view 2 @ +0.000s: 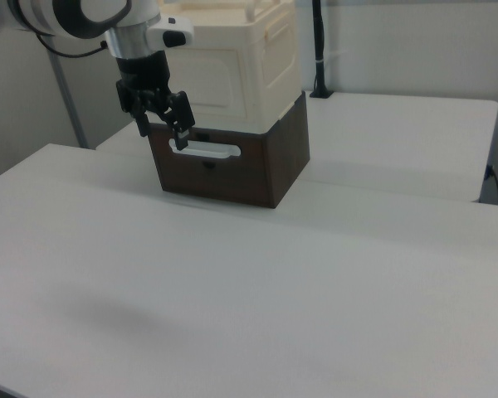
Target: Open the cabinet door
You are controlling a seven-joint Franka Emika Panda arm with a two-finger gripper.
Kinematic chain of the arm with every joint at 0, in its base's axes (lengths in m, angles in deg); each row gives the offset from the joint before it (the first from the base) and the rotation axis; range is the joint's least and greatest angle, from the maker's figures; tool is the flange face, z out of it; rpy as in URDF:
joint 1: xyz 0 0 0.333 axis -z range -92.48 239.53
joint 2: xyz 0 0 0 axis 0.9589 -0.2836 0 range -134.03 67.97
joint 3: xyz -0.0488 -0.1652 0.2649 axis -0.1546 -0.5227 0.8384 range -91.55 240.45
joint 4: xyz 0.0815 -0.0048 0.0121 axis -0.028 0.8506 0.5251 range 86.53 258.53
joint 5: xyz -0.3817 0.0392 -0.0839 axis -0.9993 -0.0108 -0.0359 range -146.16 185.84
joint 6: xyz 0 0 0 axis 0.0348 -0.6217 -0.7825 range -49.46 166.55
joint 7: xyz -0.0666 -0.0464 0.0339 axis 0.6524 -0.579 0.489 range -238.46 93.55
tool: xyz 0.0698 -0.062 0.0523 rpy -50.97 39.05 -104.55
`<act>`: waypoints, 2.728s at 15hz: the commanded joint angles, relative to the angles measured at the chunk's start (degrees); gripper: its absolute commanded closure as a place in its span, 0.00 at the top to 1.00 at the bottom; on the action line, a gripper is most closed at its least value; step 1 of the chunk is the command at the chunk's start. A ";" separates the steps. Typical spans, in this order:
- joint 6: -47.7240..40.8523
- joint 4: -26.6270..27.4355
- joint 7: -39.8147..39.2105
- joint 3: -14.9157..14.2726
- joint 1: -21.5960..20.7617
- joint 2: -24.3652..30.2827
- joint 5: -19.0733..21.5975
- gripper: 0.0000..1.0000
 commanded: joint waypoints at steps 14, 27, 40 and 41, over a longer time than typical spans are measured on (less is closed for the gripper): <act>-0.03 0.10 -4.22 -0.31 -0.62 -1.22 0.29 1.00; 14.19 -2.18 -10.01 0.22 -3.07 -7.20 7.49 1.00; 49.87 -8.06 3.50 -0.05 -18.54 -20.90 -2.33 0.97; 51.72 -8.68 5.17 -0.05 -18.81 -21.96 -4.26 0.97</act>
